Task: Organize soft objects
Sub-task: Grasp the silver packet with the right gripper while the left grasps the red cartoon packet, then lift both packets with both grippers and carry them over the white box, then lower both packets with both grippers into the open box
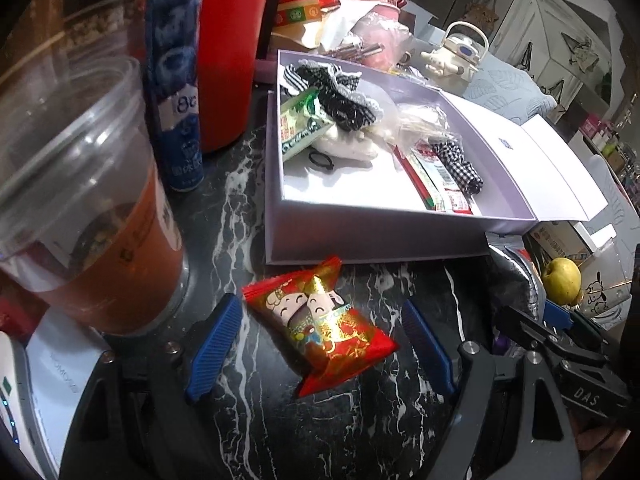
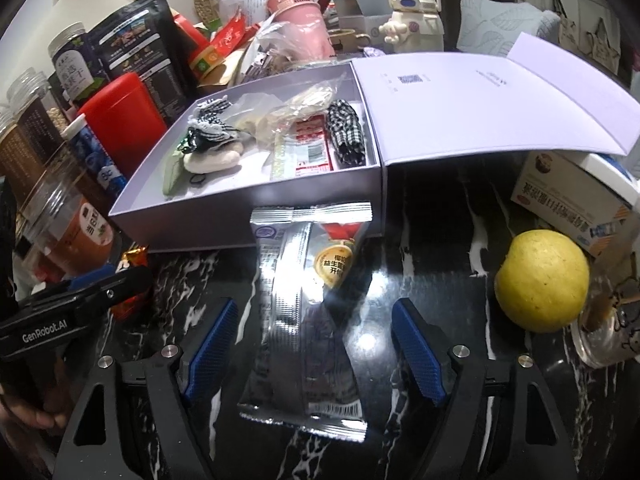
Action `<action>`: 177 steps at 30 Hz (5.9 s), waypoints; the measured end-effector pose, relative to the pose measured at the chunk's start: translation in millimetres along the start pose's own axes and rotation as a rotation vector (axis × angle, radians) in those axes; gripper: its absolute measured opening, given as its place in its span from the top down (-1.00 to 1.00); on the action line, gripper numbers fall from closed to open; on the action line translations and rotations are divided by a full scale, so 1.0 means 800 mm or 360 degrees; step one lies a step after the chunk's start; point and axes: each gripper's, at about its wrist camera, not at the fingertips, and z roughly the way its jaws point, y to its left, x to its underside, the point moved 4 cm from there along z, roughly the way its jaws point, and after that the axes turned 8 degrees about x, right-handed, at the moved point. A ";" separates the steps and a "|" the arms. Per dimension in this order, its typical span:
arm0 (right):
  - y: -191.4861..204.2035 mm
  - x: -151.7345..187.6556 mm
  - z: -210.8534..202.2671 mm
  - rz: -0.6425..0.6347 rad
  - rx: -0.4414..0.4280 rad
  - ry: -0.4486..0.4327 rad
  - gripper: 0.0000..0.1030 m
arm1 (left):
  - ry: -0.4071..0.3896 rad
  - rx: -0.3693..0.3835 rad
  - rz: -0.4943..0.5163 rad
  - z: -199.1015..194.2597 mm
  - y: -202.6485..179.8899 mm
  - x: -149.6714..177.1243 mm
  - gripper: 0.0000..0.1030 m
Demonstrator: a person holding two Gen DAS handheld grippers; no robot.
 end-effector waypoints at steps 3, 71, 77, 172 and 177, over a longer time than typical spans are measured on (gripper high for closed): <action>-0.002 0.001 0.006 0.0023 -0.0013 0.0027 -0.38 | -0.0009 -0.0013 0.0031 0.002 -0.001 0.002 -0.28; -0.026 0.113 -0.074 0.0069 -0.0142 -0.0058 0.41 | 0.0026 0.0120 0.0258 -0.041 -0.062 0.081 0.37; -0.023 0.121 -0.088 0.0098 -0.0164 -0.0078 0.41 | -0.0068 0.0114 0.0318 -0.069 -0.076 0.087 0.37; 0.019 -0.231 -0.020 -0.0200 -0.0290 -0.0386 0.41 | -0.0356 0.0199 0.0385 0.001 -0.100 -0.211 0.37; 0.016 -0.225 0.007 -0.0203 -0.0258 -0.0288 0.41 | -0.0278 0.0131 0.0409 0.028 -0.100 -0.204 0.37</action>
